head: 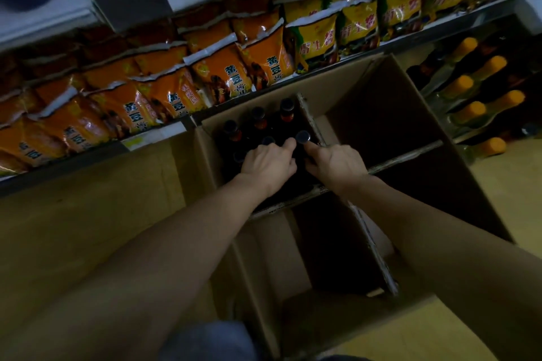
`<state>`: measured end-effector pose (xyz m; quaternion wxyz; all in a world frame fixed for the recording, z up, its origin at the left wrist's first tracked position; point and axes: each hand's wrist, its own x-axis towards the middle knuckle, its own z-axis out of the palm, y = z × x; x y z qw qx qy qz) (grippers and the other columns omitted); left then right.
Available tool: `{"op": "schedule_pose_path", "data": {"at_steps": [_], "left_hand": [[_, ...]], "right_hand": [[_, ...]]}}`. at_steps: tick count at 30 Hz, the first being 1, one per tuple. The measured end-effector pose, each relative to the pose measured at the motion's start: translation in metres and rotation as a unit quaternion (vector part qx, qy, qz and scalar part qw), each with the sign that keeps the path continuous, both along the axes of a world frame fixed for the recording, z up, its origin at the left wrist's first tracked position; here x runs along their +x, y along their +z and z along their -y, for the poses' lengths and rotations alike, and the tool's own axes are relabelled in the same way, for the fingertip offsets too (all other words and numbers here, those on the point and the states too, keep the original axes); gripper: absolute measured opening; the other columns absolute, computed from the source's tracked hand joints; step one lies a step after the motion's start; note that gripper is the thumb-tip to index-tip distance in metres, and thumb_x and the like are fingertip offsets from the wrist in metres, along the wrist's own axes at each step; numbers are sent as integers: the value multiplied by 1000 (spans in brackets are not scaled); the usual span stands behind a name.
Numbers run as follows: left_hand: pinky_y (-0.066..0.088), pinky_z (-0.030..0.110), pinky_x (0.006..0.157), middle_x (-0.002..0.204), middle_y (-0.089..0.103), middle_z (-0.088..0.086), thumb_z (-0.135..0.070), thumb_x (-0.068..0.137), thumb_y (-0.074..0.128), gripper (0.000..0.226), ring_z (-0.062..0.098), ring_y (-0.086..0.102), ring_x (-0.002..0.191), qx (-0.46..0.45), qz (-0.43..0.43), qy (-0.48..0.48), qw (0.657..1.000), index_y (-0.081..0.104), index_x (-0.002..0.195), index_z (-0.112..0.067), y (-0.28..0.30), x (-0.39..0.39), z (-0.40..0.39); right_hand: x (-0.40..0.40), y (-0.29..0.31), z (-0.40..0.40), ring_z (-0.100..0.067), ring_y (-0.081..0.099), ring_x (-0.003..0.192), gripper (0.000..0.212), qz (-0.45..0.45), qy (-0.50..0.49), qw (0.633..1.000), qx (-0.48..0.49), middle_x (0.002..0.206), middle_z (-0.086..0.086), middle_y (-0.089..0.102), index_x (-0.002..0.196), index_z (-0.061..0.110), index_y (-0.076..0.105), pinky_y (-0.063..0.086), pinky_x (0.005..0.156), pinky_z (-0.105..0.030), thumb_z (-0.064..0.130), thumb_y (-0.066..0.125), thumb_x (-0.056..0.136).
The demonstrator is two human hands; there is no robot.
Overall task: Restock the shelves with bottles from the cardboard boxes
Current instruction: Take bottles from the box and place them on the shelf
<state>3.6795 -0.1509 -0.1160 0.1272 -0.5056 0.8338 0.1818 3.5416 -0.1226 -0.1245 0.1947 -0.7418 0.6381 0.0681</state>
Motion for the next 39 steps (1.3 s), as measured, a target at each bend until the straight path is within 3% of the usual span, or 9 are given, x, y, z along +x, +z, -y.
{"op": "schedule_pose_path", "data": {"at_steps": [3,8,13,17,21,25,31,35,39], "left_hand": [[38,33,64,98,62,12,-28,101,36,27,31,57,86,-6,-17,-3,1000,40,124,-15,54,-2,0],[36,33,60,84,48,7,-31,100,40,28,29,49,79,18,6,-29,999,43,121,-12,186,-14,6],[39,32,63,98,56,15,-32,97,44,28,31,53,85,-3,0,-79,997,49,118,-15,322,-36,16],[44,37,76,115,59,22,-30,92,49,30,39,56,105,-69,-16,-149,986,52,117,-14,434,-59,14],[38,34,67,98,56,17,-31,96,46,20,35,56,95,-124,-27,-221,967,50,99,-12,555,-79,2],[38,31,71,103,59,12,-29,95,47,16,31,54,92,-192,-65,-265,943,52,96,-14,684,-92,-18],[37,35,54,72,46,4,-24,94,45,26,20,43,63,-282,-139,-302,900,43,69,-15,862,-102,-62],[28,27,49,67,44,3,-23,91,48,23,18,39,58,-323,-207,-324,865,46,70,-14,947,-118,-92],[25,27,50,67,39,1,-21,90,50,22,18,36,59,-314,-266,-343,845,41,71,-14,991,-155,-123]], "right_hand": [[-9,59,-6,-31,62,88,28,30,-21,999,-21,97,-9,63,124,20,47,40,65,-33,31,41,100],[-35,192,-10,-34,61,86,18,54,-58,996,-39,80,-4,49,109,21,53,40,63,-34,32,48,97],[-61,340,-20,-30,59,82,7,55,-99,990,-81,84,-7,57,95,26,51,44,62,-35,33,53,93],[-76,461,-37,-31,53,74,16,18,-134,983,-124,76,-10,55,84,15,50,38,61,-37,28,53,93],[-82,583,-69,-27,45,69,26,-20,-190,968,-164,64,-3,42,70,17,41,32,58,-33,25,54,91],[-84,699,-116,-22,38,58,30,-52,-245,942,-224,61,-4,39,67,14,39,26,51,-32,23,54,92],[-82,853,-192,-15,38,52,35,-136,-291,906,-275,61,-1,44,64,20,40,27,48,-28,28,53,95],[-83,928,-242,-14,41,52,29,-170,-332,878,-301,62,0,47,68,18,49,30,48,-28,30,54,93],[-103,969,-287,-15,45,58,23,-207,-371,845,-326,75,-4,55,83,10,60,34,52,-29,31,56,93]]}}
